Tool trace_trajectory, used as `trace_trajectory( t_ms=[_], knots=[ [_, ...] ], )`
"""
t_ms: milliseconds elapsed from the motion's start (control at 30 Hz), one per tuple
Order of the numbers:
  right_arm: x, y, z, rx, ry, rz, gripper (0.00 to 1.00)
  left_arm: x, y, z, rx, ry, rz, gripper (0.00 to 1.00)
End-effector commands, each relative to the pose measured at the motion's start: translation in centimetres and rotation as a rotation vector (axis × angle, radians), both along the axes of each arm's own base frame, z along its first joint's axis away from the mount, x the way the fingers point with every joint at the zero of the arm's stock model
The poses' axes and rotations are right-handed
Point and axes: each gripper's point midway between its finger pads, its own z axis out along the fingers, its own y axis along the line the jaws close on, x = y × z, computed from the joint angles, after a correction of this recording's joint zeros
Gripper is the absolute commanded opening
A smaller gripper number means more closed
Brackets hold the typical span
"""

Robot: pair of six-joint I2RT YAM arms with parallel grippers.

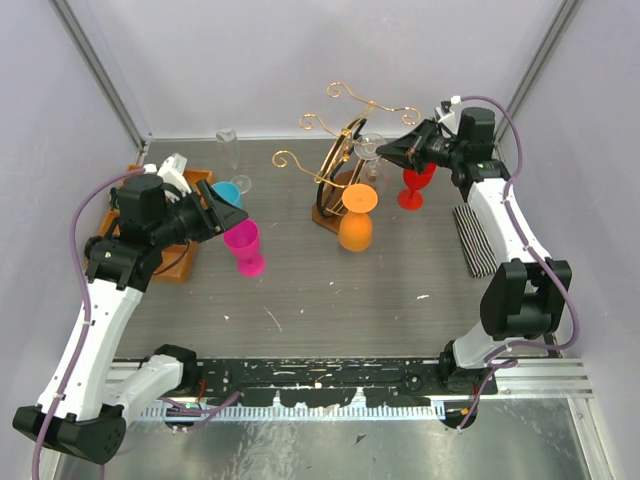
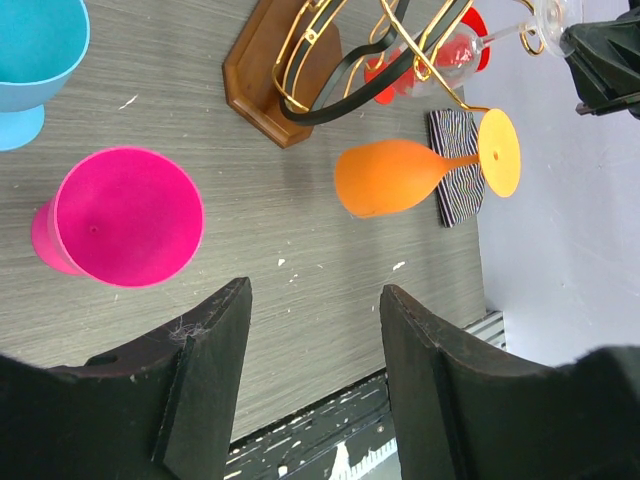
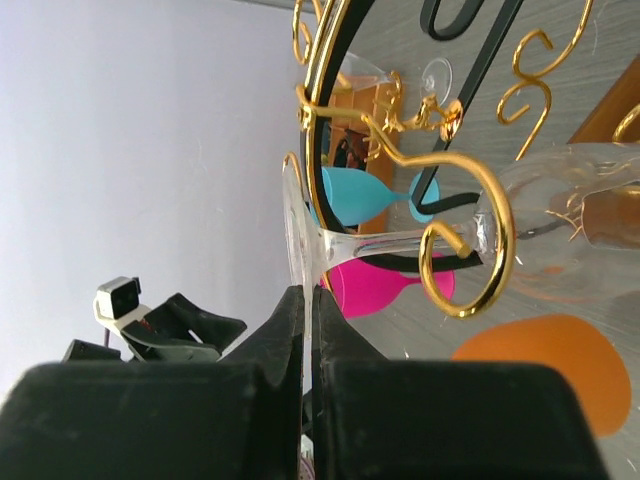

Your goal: Take the wine glass off the wine glass rack

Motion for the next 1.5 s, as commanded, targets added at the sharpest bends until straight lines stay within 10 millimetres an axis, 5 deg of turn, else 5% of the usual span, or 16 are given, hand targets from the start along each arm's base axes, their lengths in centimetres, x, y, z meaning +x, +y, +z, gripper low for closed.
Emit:
trace_trajectory(
  t_ms=[0, 433, 600, 867, 1233, 1467],
  knots=[
    [-3.4, 0.1, 4.7, -0.026, -0.159, 0.057, 0.01, -0.3, -0.3, 0.3, -0.006, -0.001, -0.021, 0.61],
    [-8.1, -2.0, 6.6, -0.187, -0.199, 0.019, 0.01, 0.5, -1.5, 1.2, -0.058, 0.030, -0.051, 0.61],
    [-9.6, -2.8, 6.2, -0.298, -0.210, 0.024, 0.01, 1.1, -2.8, 2.1, -0.090, 0.048, -0.090, 0.60],
    [-12.1, -2.9, 8.5, -0.587, -0.401, 0.014, 0.01, 3.1, -6.2, 5.2, -0.081, 0.053, -0.175, 0.61],
    [-15.2, -0.6, 12.3, -0.921, -0.925, 0.086, 0.01, 9.1, -11.6, 9.9, -0.042, -0.073, -0.378, 0.68],
    [-16.7, 3.4, 10.0, -1.106, -0.987, 0.277, 0.01, 10.7, -14.6, 11.5, -0.153, -0.050, -0.494, 0.70]
  ],
)
